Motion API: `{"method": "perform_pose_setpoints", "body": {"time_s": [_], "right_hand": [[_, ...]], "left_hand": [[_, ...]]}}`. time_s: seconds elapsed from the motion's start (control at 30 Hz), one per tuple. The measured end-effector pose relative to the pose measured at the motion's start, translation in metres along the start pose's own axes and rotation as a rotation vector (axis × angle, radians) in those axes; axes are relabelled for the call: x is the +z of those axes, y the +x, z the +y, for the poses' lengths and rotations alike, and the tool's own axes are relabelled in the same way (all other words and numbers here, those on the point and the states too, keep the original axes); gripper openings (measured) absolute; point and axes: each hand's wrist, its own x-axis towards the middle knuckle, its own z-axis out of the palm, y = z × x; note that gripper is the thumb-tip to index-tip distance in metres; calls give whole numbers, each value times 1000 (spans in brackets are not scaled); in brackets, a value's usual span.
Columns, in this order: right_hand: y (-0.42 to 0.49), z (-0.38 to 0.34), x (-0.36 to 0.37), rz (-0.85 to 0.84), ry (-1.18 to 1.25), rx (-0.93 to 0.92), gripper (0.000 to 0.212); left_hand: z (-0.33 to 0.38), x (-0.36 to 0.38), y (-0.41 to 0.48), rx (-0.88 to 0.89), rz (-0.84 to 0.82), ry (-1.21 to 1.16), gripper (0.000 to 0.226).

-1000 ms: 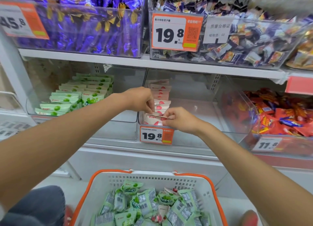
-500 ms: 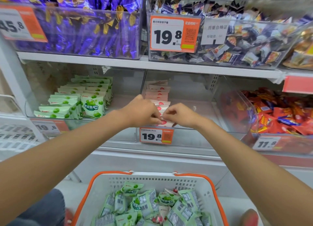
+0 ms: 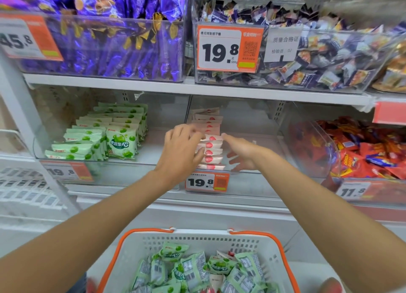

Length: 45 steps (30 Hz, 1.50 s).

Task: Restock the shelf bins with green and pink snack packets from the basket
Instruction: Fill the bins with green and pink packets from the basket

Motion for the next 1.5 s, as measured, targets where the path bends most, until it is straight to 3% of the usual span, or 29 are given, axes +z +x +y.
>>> {"method": "perform_pose_setpoints", "body": {"time_s": [0.1, 0.17, 0.27, 0.37, 0.43, 0.63, 0.73, 0.8, 0.9, 1.03, 1.13, 1.2, 1.27, 1.33, 1.43, 1.5], "right_hand": [[17, -8, 28, -141, 185, 47, 61], [23, -10, 34, -135, 202, 56, 64], [27, -13, 20, -63, 249, 65, 50], [45, -22, 11, 131, 290, -90, 49], [58, -34, 19, 95, 356, -133, 57], [122, -24, 20, 78, 230, -293, 61], [92, -23, 20, 109, 217, -180, 73], [56, -22, 20, 101, 104, -87, 65], [25, -5, 15, -63, -77, 93, 65], [24, 1, 26, -208, 110, 136, 67], [13, -6, 27, -134, 52, 161, 69], [-1, -5, 32, 105, -193, 6, 59], [-16, 4, 38, 462, -437, -344, 38], [-39, 18, 46, 658, -507, -611, 17], [-66, 58, 63, 702, -618, -788, 6], [-73, 96, 76, 599, -741, -786, 6]], "left_hand": [[-1, 12, -2, -27, 31, -88, 26], [-3, 13, -2, -10, 44, -108, 24], [-2, 14, -2, -10, 86, -104, 13], [-2, 17, -2, -15, 114, -106, 11], [-2, 18, -2, -16, 129, -110, 12], [-1, 18, -3, -21, 127, -121, 10], [-1, 18, -3, -33, 112, -114, 9], [0, 16, -3, -43, 103, -114, 9], [2, 15, -3, -59, 104, -120, 7], [5, 14, -2, -92, 86, -131, 4], [5, 10, -2, -102, 33, -179, 12], [8, 1, -4, -124, 17, -183, 17], [17, -12, -12, -138, 90, -162, 17], [29, -26, -27, -189, 117, -195, 11], [44, -29, -60, -365, -66, -385, 8], [43, -16, -89, -469, -276, -373, 9]]}}
